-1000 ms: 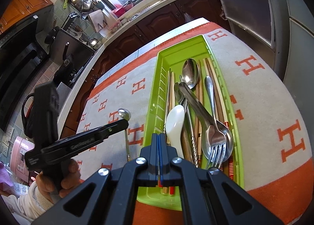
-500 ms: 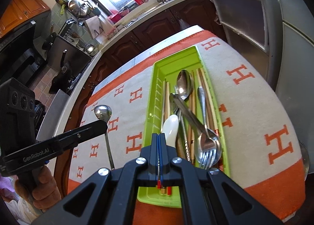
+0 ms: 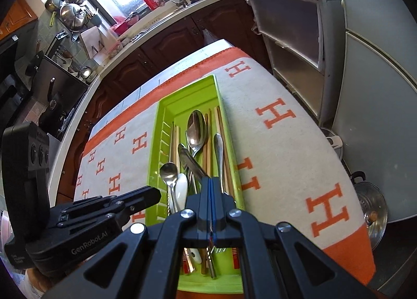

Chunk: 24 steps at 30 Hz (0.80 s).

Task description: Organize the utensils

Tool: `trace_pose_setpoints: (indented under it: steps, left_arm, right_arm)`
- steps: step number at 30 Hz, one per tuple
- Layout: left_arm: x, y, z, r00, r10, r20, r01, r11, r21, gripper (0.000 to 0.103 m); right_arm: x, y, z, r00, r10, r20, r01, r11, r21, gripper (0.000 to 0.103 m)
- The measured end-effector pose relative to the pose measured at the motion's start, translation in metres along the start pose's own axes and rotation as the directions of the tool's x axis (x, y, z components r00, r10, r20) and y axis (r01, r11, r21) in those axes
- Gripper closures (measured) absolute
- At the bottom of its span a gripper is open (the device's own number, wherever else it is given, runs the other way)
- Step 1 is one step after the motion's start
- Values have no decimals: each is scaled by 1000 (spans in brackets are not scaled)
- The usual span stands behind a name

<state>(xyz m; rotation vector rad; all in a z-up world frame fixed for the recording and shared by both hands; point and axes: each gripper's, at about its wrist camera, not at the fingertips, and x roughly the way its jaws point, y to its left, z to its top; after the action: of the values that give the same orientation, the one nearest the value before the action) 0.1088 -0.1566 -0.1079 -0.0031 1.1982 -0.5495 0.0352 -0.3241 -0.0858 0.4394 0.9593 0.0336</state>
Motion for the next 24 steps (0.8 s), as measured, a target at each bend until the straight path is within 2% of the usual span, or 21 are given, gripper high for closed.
trace_pose_setpoints:
  steps: [3,5,7,24]
  left_arm:
    - [-3,2,-5,1000,24,0,-24,1000,-3,81]
    - [-9,5,-8,999,32,14,-32,999,-14,57]
    - [-18,9,-13,998,45,42,-43,999,-30,51]
    - [-75,43,-59,985,153,77,-141,980,-137,49]
  right_arm:
    - [4,0,-5,1000,0,-18,0,1000,-1,103]
    - [7,1,-9,999,1,-35,-2,1000,-2,103]
    - [10,3,-11,999,5,-45,-5,1000,-4,103]
    - [0,46,-35,997,-5,-78,-4,993,-115,103]
